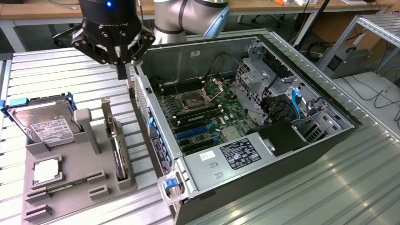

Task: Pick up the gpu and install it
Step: 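Reach for the gpu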

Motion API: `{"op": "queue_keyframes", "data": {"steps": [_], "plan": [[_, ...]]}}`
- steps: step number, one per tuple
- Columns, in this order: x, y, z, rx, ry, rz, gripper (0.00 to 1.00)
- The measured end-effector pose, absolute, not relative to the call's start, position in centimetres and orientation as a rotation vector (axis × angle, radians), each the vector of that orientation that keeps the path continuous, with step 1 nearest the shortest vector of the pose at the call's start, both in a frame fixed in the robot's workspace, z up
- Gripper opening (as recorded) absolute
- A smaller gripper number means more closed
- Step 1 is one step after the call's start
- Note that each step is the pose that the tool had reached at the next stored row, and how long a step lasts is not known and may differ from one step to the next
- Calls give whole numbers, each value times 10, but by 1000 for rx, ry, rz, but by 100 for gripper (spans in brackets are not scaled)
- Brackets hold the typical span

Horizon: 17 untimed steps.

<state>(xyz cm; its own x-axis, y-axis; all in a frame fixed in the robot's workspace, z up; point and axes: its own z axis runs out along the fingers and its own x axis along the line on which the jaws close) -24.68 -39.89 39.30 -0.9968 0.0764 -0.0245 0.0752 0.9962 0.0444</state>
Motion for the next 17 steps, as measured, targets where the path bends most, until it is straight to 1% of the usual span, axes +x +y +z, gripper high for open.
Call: {"op": "queue_keyframes", "data": {"steps": [17], "plan": [[-276,-399,392,118,3112,68,11]]}}
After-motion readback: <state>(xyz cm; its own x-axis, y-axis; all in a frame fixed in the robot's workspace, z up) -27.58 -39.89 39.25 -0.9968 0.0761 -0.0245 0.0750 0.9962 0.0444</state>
